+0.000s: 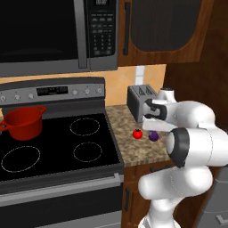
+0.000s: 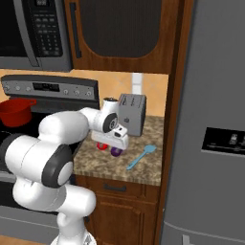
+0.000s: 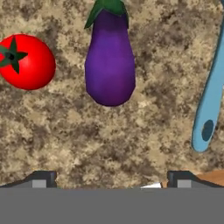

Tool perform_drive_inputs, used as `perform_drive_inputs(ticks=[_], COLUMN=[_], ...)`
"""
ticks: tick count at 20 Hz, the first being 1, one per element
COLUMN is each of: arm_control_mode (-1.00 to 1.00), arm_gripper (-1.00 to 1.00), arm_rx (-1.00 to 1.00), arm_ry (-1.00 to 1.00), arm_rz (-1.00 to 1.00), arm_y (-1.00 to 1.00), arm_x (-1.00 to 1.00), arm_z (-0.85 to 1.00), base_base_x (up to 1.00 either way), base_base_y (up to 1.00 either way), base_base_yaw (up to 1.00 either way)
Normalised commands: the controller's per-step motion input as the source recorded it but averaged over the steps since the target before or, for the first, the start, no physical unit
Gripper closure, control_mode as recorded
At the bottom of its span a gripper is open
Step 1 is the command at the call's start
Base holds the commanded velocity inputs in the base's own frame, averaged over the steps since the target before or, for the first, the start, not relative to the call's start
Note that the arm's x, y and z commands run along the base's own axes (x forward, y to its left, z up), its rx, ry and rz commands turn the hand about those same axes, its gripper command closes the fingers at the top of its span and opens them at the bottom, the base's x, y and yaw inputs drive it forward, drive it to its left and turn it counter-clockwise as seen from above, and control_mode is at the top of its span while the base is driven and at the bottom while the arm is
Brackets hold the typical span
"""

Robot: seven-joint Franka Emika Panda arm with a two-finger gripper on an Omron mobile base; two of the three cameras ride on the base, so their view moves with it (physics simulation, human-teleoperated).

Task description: Put the tomato and eggplant in the pot. Retrieve the spatula and lightly stir the vegetables in the pot.

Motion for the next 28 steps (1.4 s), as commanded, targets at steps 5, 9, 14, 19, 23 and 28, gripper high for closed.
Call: perform_drive_inputs(ticks=[5, 9, 14, 19, 23, 28], arm_control_mode=[-1.00, -1.00, -1.00, -1.00, -1.00, -1.00], arm_gripper=[-1.00, -1.00, -1.00, -1.00, -1.00, -1.00], arm_rx=[0.00, 0.00, 0.00, 0.01, 0.01, 0.03], arm_ry=[-0.16, -0.21, -0.23, -0.07, 0.00, 0.02], arm_rz=[0.00, 0.00, 0.00, 0.00, 0.00, 0.00], arm_y=[-0.01, 0.00, 0.00, 0.00, -0.10, -0.28], arm_x=[0.02, 0.01, 0.13, 0.12, 0.26, 0.43], arm_z=[-0.63, -0.61, -0.24, -0.01, 0.00, 0.00], base_base_x=[0.00, 0.00, 0.00, 0.00, 0.00, 0.00], base_base_y=[0.00, 0.00, 0.00, 0.00, 0.00, 0.00], base_base_yaw=[0.00, 0.00, 0.00, 0.00, 0.00, 0.00])
